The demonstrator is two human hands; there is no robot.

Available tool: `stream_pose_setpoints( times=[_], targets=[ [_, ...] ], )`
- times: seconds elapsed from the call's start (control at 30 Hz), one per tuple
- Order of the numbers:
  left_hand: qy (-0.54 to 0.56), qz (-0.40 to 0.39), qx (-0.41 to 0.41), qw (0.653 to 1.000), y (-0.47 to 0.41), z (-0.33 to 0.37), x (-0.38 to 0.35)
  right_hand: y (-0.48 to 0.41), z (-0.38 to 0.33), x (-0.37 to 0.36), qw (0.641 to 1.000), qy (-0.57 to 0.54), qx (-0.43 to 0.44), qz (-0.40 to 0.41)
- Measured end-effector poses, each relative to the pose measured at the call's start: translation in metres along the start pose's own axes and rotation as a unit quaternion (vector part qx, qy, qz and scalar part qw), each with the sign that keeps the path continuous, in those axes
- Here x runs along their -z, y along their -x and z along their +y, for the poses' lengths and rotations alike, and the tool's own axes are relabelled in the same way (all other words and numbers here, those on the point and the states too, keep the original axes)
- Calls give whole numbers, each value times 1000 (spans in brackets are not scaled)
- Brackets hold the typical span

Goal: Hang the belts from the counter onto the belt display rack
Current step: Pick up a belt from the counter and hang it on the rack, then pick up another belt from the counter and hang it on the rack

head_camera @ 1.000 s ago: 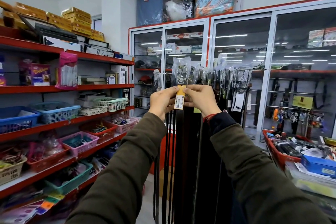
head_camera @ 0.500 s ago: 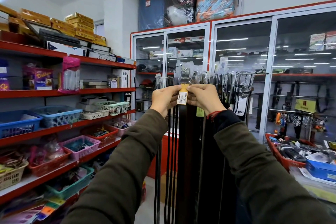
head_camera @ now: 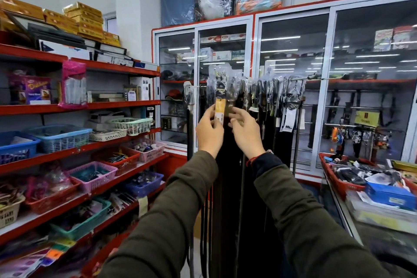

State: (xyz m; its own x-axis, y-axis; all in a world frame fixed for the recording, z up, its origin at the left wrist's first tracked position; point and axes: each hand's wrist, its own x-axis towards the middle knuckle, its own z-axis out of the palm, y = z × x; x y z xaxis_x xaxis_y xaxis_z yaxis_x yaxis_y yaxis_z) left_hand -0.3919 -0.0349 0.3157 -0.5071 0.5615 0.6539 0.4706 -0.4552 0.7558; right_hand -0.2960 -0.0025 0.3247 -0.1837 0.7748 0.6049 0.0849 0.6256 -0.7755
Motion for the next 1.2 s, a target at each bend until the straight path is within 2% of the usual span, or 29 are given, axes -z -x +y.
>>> stream_pose_setpoints(
  times=[0.2,0.37,0.63,0.77,0.87,0.93,1.07,1.2],
  targets=[
    [-178,40,-95,978,73,-43,-32,58,55,24,994,59,62,70],
    [-192,-33,-109,975,143,-72,-65,110,110,62,977,176,50,115],
    [-151,-168,-48,973,256,-102,-129,217,190,148,926,326,-129,141],
    [-142,-268,-23,953,312,-103,-166,276,219,196,887,348,-260,158],
    [-136,-370,-23,918,350,-105,-200,312,237,229,846,340,-364,189],
    [-131,-456,-14,880,374,-104,-225,331,243,248,814,318,-430,227],
    [-105,-613,-47,782,411,-85,-271,361,247,281,767,265,-482,332],
    [-162,-712,-140,668,441,-64,-300,384,245,309,716,157,-512,447]
  ],
)
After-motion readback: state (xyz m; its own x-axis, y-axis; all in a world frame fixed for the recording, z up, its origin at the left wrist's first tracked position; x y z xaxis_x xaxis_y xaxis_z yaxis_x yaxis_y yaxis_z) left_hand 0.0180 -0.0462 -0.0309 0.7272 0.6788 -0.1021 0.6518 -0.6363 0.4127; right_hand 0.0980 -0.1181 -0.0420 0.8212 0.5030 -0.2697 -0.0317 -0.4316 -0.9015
